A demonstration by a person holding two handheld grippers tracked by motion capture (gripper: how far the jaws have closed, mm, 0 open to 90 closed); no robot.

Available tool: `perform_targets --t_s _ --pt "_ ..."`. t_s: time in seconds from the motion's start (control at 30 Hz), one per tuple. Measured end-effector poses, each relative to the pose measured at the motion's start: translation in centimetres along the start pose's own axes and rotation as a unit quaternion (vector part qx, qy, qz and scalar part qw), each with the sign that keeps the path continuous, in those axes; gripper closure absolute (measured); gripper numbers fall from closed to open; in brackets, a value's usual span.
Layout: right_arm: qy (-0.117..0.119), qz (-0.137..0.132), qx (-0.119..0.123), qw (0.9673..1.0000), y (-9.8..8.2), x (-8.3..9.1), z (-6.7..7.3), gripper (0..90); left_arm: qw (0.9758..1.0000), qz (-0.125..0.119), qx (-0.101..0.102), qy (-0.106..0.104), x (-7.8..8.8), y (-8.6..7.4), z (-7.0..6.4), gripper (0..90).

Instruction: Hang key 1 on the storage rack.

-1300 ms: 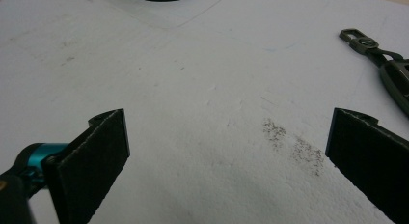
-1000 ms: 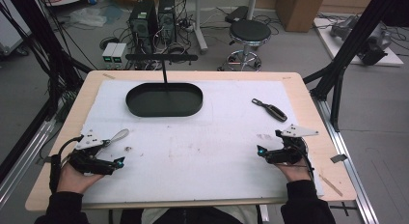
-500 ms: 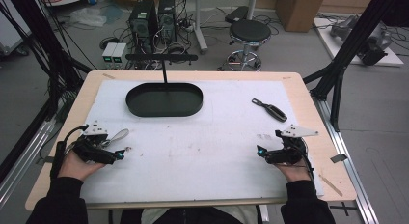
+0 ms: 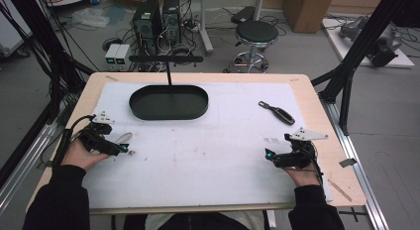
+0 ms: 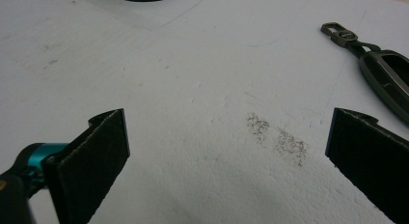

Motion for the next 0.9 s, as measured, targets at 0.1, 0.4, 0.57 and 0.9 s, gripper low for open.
perform_targets --t_s 0.1,0.4,0.57,0.9 --pt "0.0 0.002 0.002 1.0 0.0 0.0 0.1 0.8 0.9997 0.024 -0.004 -0.007 -0.8 0.4 0.1 9.4" --pt "-0.003 0.009 0.001 1.0 -0.2 -0.2 0.0 0.8 0.9983 0.05 0.009 -0.03 -1.9 0.3 0.9 33.0" --pt "-0.007 0.007 -0.002 1.0 -0.2 -0.1 -0.2 0.8 0.9984 0.047 0.009 -0.03 -1.8 0.3 0.8 38.0" --pt "-0.01 0.011 -0.001 0.9999 -0.2 -0.2 -0.1 0.8 0.9973 0.073 0.01 -0.002 -2.4 0.0 0.9 60.6"
Point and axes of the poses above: each handheld gripper's, and its own axes: x roughly backward along the jaws, y roughly out of its top, z roughly to its left, the point moved 4 cm from there along -x, roughly forward along the jaws, and after that the axes turned 5 degrees about x, right-handed, at the moved point
